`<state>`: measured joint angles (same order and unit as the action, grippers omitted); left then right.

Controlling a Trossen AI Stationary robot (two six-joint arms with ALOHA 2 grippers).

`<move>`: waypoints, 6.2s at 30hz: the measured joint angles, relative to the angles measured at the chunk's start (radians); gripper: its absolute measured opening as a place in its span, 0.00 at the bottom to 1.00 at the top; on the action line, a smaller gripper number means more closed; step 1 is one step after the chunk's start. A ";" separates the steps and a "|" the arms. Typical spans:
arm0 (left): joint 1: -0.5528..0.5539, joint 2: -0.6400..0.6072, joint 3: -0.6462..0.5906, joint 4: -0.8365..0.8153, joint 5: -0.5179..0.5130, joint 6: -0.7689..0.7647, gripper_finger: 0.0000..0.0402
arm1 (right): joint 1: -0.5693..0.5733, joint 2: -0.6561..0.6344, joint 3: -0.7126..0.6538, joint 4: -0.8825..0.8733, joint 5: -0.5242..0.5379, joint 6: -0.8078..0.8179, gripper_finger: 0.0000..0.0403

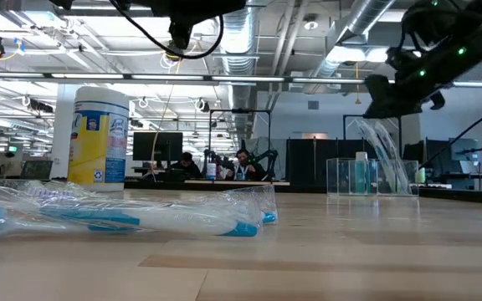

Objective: Pick & Place toothbrushing station
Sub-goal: Put the bottom green toothbrush into the left transparent organizer

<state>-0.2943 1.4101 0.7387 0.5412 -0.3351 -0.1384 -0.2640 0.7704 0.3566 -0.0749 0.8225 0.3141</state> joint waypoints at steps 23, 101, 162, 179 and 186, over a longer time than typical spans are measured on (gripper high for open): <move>-0.019 0.000 0.000 -0.506 0.102 -0.283 0.13 | 0.451 0.003 0.042 0.121 -0.154 -0.020 0.35; -0.019 -0.238 -0.282 -1.221 0.241 -0.396 0.40 | 0.472 0.003 0.042 0.128 -0.153 -0.025 0.32; -0.011 -0.239 -0.018 -1.154 0.448 -0.804 0.00 | 0.523 0.400 0.230 0.318 -0.329 -0.384 0.30; 0.167 -0.233 -0.018 -0.971 0.612 -0.886 0.00 | 0.623 0.661 0.449 0.315 -0.278 -0.623 0.30; 0.249 -0.159 -0.017 -0.833 0.769 -0.917 0.00 | 0.643 0.739 0.501 0.311 -0.220 -0.699 0.30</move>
<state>-0.0454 1.2515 0.7216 -0.2922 0.4341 -1.0550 0.3795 1.5097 0.8577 0.2364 0.6026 -0.3850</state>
